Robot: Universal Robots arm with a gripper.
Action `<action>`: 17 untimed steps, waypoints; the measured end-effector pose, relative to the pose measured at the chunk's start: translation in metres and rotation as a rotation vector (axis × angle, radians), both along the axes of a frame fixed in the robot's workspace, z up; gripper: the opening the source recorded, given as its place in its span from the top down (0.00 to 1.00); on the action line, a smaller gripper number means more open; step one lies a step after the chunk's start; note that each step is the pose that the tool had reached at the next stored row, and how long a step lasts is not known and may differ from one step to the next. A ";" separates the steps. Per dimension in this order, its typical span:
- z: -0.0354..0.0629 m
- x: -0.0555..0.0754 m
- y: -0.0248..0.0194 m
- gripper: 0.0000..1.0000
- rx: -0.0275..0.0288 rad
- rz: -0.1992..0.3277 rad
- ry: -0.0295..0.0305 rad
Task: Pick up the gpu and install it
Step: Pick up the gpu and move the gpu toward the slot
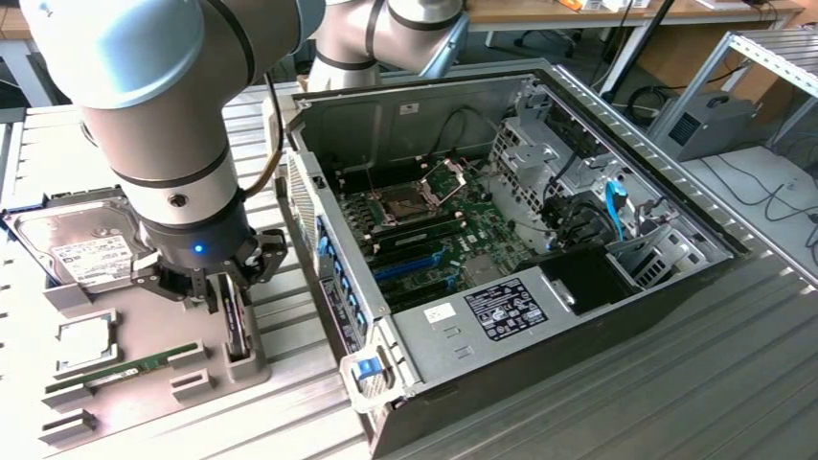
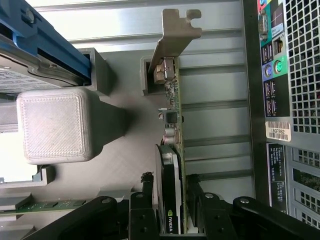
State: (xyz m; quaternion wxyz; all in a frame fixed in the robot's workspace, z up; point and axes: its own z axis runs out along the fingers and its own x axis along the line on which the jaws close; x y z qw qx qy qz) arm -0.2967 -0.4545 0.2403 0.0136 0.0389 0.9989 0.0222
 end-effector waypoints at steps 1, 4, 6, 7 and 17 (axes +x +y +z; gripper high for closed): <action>0.0000 0.000 0.0000 0.60 0.0000 0.000 0.0001; 0.0000 0.000 0.0000 0.60 0.0000 0.000 0.0000; 0.0000 0.000 0.0000 0.60 0.0000 0.000 0.0000; 0.0000 0.000 0.0000 0.60 0.0000 0.000 0.0000; 0.0000 0.000 0.0000 0.73 -0.0001 0.000 0.0000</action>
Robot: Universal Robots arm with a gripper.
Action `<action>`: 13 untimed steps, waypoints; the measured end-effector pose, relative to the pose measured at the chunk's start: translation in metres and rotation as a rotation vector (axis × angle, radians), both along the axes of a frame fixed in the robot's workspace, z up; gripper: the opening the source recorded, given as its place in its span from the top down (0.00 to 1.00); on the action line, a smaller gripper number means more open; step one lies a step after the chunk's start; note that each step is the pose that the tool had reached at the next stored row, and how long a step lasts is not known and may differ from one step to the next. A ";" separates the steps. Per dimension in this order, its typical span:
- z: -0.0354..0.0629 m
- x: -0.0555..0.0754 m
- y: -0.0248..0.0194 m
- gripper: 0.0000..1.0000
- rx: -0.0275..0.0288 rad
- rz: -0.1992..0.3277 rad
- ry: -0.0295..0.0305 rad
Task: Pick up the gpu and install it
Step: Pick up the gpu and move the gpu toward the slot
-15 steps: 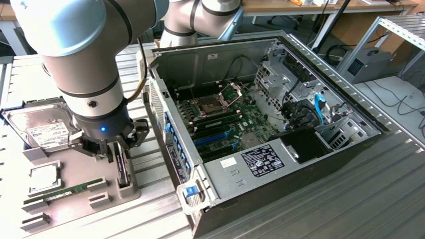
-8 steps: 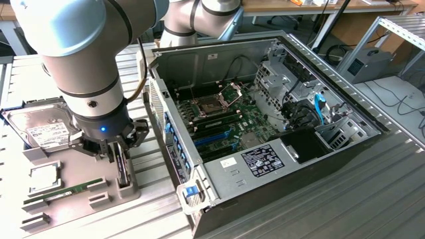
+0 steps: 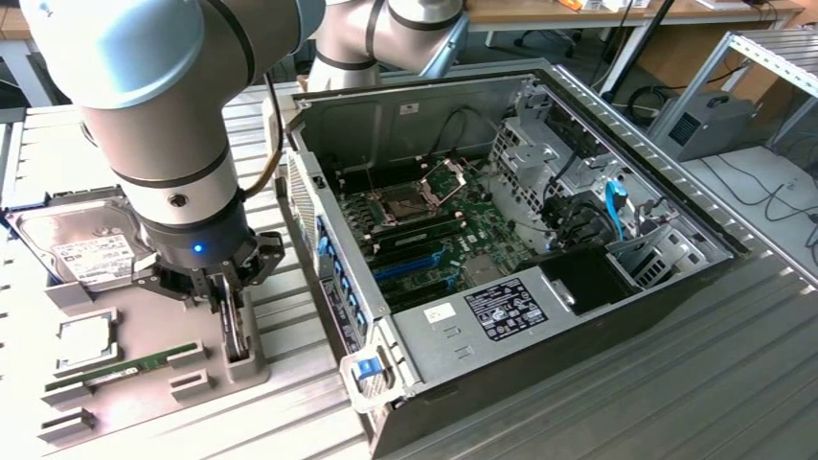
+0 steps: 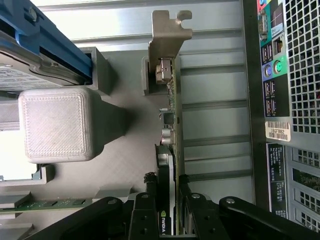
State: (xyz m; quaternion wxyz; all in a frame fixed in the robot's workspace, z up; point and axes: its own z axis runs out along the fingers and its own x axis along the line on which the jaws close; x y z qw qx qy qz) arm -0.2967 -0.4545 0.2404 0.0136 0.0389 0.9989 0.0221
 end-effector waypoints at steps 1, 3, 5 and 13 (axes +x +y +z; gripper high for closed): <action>0.0000 0.000 0.0000 0.73 0.0000 0.000 0.0000; 0.0000 0.000 0.0000 0.73 0.0000 0.000 0.0000; 0.0006 0.000 0.0000 0.73 0.0000 0.000 0.0000; 0.0025 0.000 0.0000 0.73 0.0000 0.000 0.0000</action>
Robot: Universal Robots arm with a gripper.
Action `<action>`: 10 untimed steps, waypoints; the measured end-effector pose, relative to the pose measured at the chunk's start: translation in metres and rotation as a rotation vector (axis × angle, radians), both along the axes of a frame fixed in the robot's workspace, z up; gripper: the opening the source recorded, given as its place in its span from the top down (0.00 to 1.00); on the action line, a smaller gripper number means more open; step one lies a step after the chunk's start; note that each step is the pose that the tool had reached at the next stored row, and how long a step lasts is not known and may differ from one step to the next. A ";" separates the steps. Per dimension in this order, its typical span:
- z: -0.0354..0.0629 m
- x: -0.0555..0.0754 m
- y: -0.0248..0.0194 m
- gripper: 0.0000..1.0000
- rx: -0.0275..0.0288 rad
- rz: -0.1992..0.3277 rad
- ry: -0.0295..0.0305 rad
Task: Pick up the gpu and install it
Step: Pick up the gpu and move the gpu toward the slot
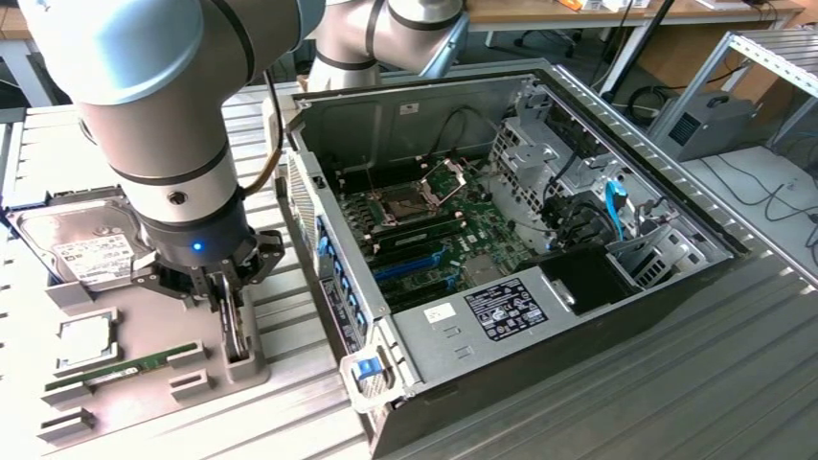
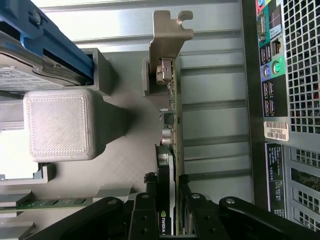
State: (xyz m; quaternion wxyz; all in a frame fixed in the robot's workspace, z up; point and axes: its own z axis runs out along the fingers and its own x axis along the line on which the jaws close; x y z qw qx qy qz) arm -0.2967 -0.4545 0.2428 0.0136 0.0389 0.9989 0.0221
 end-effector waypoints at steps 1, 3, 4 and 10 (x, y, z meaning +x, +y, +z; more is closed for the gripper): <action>0.0000 0.000 0.0000 0.73 0.0000 0.000 0.0000; 0.0000 0.000 0.0000 0.73 0.0000 0.004 0.0000; 0.0000 0.000 0.0000 0.73 0.0000 0.007 0.0000; 0.0000 0.000 0.0000 0.73 0.0011 0.029 0.0000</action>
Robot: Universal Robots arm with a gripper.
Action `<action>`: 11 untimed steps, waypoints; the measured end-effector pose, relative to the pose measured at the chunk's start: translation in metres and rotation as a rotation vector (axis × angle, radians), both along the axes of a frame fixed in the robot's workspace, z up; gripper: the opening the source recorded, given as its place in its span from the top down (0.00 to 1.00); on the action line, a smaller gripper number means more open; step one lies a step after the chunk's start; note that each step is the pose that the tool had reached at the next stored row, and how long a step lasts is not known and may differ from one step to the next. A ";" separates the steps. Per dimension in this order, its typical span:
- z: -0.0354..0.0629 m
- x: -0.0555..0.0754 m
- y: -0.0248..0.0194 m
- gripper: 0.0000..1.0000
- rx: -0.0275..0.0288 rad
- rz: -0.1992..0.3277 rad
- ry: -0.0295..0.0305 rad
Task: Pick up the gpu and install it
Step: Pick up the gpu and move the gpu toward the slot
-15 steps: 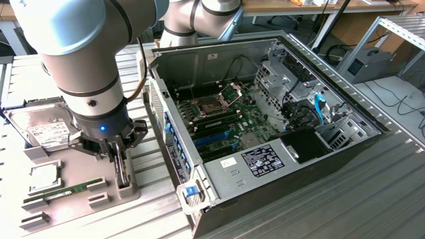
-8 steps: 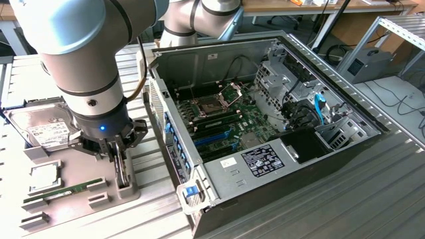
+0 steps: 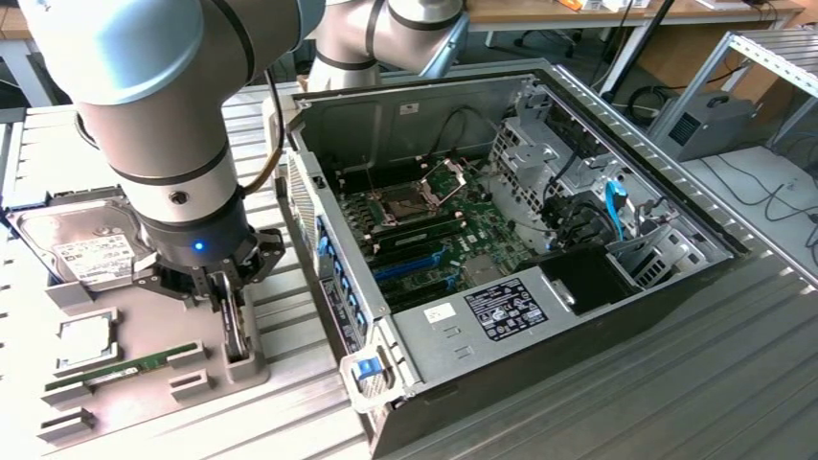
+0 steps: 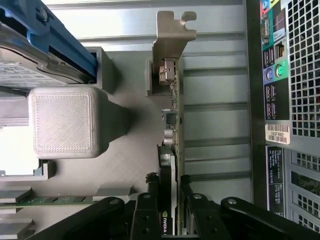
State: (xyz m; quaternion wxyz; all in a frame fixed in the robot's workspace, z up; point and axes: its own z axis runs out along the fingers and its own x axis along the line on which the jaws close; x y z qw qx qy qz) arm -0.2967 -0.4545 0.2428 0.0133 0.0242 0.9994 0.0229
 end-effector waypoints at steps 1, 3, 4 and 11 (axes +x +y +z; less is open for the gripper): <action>0.0000 0.000 0.0000 0.73 0.0001 0.000 0.0000; 0.0000 0.000 0.0000 0.73 0.0001 0.000 0.0000; 0.0000 0.000 0.0000 0.73 0.0001 0.000 0.0000; 0.0019 0.000 0.0000 0.73 0.0000 0.000 0.0001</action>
